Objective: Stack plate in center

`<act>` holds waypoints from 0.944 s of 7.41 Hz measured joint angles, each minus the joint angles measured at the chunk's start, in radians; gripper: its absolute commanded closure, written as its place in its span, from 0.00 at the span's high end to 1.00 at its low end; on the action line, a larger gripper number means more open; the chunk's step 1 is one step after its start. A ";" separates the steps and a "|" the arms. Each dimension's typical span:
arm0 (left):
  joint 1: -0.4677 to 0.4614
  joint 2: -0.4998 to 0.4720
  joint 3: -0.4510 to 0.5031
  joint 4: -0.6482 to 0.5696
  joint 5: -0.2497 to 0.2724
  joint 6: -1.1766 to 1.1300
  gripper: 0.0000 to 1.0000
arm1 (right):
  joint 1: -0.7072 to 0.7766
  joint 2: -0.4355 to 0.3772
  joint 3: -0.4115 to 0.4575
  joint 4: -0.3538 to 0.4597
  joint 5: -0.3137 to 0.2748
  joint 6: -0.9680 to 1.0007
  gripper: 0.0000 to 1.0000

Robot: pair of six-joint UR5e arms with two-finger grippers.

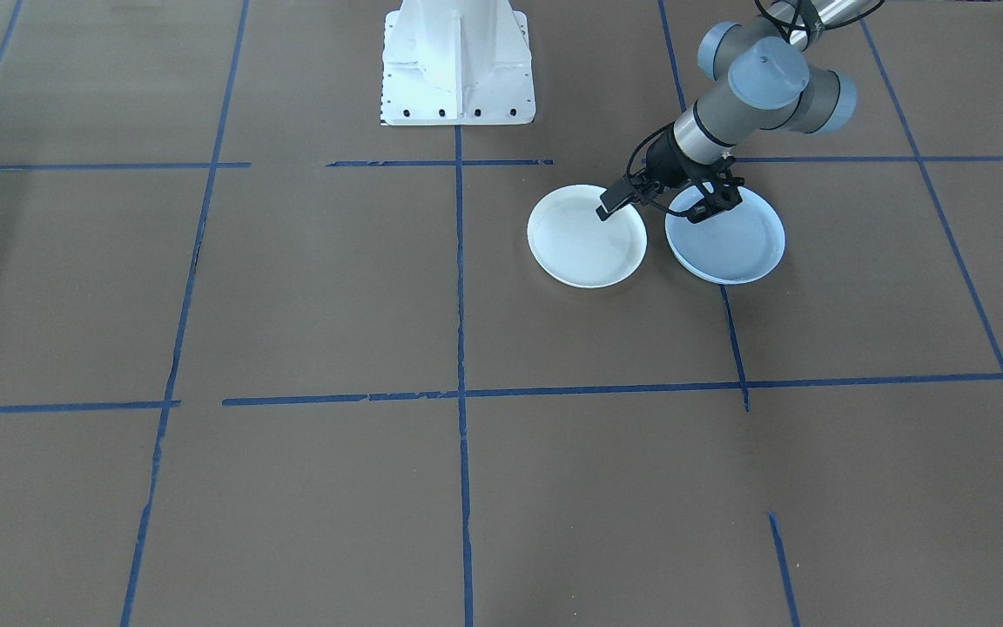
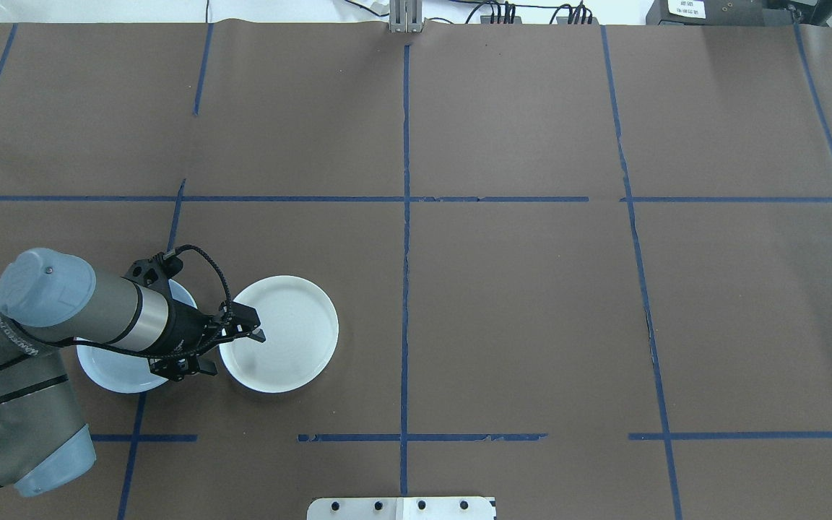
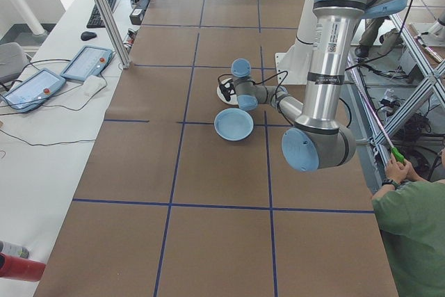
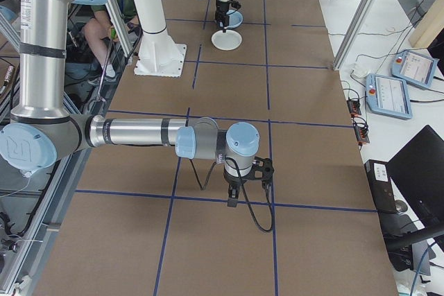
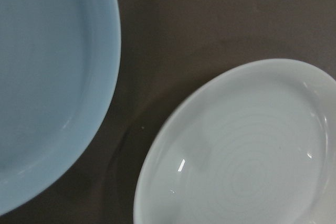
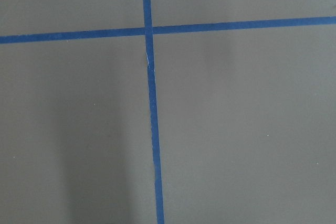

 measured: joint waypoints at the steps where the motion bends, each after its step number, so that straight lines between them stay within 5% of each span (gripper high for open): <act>1: 0.000 -0.004 0.010 0.001 0.004 -0.002 0.16 | 0.000 0.000 0.000 0.000 0.000 0.000 1.00; 2: -0.001 -0.003 0.011 0.001 0.002 0.000 0.00 | 0.000 0.000 0.000 0.000 0.000 0.000 1.00; 5: -0.007 0.004 -0.001 -0.005 -0.079 0.015 0.00 | 0.000 0.000 0.000 0.000 0.000 0.000 1.00; 7: -0.008 0.009 -0.001 -0.006 -0.090 0.016 0.00 | 0.000 0.000 0.000 0.000 0.000 0.000 1.00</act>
